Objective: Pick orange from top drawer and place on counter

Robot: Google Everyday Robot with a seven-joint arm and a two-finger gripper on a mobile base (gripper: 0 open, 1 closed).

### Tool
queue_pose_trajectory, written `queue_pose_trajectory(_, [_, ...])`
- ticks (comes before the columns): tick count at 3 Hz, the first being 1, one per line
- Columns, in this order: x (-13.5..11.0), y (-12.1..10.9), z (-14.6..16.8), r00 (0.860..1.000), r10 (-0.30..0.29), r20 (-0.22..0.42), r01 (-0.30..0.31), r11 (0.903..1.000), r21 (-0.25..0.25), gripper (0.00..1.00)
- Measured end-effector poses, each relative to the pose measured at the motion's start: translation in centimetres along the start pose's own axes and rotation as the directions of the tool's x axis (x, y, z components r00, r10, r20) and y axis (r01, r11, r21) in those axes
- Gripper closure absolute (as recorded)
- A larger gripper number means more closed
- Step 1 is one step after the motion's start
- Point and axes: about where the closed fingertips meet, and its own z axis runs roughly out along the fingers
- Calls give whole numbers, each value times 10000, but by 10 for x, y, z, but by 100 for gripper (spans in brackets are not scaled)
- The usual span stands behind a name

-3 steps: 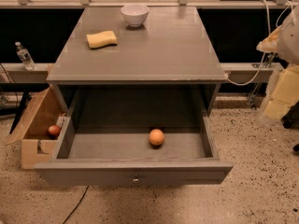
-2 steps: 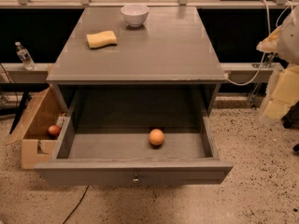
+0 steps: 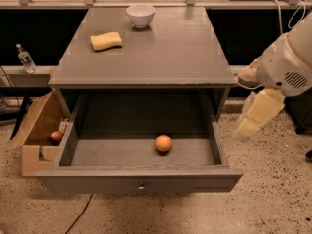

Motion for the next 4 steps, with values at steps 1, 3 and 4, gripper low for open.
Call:
queue_pose_trajectory(1, [-6, 2, 5, 9996, 57, 275, -52, 9998, -176, 0])
queue_pose_trajectory(3, [-5, 2, 33, 9969, 171, 771, -146, 9993, -336, 0])
queue_pose_trajectory(4, [-7, -1, 90, 9891, 323, 1440, -262, 9987, -437, 0])
